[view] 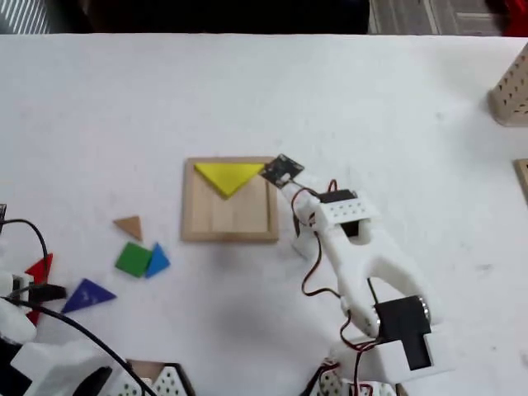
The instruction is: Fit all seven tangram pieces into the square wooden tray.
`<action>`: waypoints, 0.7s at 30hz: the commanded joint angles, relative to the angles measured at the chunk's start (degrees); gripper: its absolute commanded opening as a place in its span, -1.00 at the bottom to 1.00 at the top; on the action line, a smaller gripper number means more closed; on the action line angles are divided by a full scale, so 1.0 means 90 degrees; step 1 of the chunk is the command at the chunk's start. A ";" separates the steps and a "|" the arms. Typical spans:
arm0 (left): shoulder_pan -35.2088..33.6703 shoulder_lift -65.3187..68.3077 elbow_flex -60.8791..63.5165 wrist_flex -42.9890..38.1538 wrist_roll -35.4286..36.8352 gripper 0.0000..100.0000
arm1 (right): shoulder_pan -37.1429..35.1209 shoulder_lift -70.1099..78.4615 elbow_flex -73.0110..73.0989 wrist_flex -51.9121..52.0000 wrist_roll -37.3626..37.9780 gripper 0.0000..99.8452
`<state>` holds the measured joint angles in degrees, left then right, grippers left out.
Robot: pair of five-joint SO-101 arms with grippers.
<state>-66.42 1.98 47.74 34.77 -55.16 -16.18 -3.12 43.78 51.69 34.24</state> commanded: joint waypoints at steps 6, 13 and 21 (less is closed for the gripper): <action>0.0132 0.0034 -0.0029 -0.0430 0.0137 -0.32 | -0.0142 -0.0151 0.0039 0.0161 0.0049 -0.96; 0.0210 0.0034 -0.0850 0.0996 0.0127 -0.31 | -0.0142 -0.0151 0.0039 0.0161 0.0059 -0.96; 0.0230 0.0083 -0.1524 0.1768 0.0117 -0.31 | -0.0142 -0.0151 0.0039 0.0171 0.0059 -0.96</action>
<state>-64.84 3.21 37.36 50.42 -54.90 -16.35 -3.12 43.78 51.87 34.24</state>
